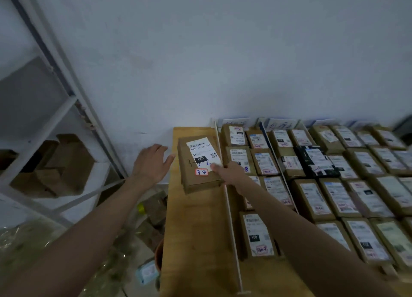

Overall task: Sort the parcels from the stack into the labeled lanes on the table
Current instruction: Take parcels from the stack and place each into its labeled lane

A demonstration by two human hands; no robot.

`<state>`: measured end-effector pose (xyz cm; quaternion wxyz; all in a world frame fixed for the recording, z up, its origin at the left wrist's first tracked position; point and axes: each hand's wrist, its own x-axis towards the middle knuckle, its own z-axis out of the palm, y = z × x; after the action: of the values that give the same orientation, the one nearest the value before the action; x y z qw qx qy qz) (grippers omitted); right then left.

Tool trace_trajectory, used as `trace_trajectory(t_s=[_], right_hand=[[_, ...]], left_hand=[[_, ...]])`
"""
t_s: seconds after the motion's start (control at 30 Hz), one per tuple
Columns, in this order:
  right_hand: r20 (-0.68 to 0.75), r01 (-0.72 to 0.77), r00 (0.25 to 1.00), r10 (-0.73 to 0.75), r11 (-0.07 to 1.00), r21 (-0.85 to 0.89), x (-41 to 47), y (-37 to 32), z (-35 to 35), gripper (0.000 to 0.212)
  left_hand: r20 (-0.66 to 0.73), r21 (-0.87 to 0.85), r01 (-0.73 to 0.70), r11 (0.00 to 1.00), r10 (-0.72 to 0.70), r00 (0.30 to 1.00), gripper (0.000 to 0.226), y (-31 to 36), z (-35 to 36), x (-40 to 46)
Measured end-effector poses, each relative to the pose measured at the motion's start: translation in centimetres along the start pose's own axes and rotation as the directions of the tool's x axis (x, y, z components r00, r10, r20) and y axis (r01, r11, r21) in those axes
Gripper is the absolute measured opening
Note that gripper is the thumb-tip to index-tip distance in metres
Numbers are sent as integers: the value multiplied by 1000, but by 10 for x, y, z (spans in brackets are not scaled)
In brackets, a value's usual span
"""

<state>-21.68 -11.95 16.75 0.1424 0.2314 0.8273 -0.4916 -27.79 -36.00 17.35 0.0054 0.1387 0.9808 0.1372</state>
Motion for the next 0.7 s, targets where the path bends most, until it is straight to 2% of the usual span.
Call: trace_trajectory(t_s=[0.17, 0.4, 0.63, 0.7], right_hand=[[-152, -35, 987, 53, 993, 116, -31, 44, -47, 52], [-333, -119, 925, 183, 972, 202, -81, 121, -131, 52], [-421, -168, 858, 294, 936, 310, -151, 235, -227, 53], [-441, -198, 840, 315, 936, 292, -174, 272, -255, 49]], left_hand=[[20, 84, -135, 987, 134, 991, 57, 57, 11, -10], [96, 215, -334, 918, 320, 942, 60, 166, 40, -30], [170, 194, -477, 857, 450, 877, 68, 302, 96, -69], [185, 170, -509, 844, 480, 857, 67, 344, 113, -88]])
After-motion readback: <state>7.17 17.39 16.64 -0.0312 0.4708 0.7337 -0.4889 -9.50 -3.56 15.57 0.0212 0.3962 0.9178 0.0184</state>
